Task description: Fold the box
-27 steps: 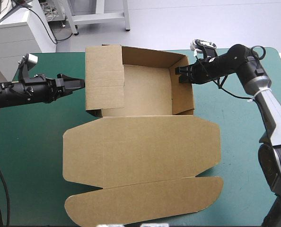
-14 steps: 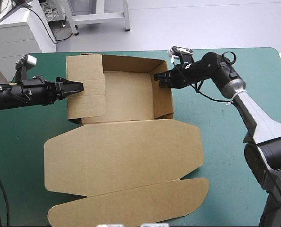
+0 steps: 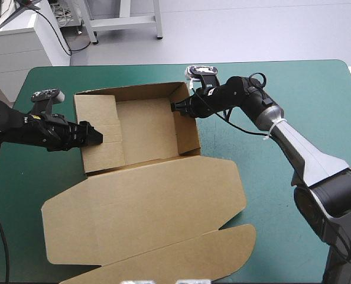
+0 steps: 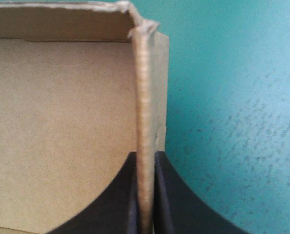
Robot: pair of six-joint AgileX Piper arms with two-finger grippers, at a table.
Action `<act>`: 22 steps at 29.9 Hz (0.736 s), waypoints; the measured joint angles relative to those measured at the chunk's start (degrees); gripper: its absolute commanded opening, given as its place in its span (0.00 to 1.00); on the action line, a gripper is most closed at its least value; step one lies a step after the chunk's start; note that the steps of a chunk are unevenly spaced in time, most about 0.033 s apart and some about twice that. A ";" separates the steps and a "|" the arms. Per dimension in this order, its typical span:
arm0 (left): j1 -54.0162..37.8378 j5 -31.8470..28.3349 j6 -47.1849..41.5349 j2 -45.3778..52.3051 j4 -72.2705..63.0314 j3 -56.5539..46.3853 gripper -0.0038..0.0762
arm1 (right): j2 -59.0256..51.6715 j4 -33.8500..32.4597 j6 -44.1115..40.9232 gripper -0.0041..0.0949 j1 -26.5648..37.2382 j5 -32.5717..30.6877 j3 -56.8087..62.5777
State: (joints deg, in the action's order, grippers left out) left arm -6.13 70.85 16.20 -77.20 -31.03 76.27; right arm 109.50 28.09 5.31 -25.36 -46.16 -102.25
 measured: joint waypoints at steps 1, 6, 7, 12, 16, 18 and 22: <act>0.41 0.00 -0.94 0.00 0.99 0.00 0.64 | 0.00 0.00 -0.11 0.04 -0.17 -0.14 0.00; 3.00 -0.97 -4.63 0.00 5.40 0.00 0.49 | 0.00 -0.52 -1.16 0.04 -0.64 -0.69 0.00; 3.60 -1.28 -5.01 0.00 5.98 0.00 0.45 | 0.00 -0.80 -1.31 0.04 -0.64 -0.77 0.00; 7.25 -3.12 -7.85 0.00 11.19 0.00 0.16 | 0.00 -2.16 -1.76 0.04 -0.59 -1.03 0.00; 9.79 -5.03 -12.31 0.00 18.96 -0.02 0.04 | 0.00 -2.52 -2.17 0.04 -0.65 -1.99 0.00; 10.59 -5.31 -14.52 -0.06 22.28 -0.07 0.04 | 0.00 -2.64 -2.55 0.04 -0.85 -2.79 0.00; 11.71 -5.45 -18.83 -0.16 26.40 -0.07 0.04 | -0.11 -3.94 -3.41 0.04 -1.32 -3.80 -0.06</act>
State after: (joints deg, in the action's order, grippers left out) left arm 5.59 65.40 -2.62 -77.36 -4.64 76.20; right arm 109.39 24.15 1.90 -26.67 -49.96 -102.31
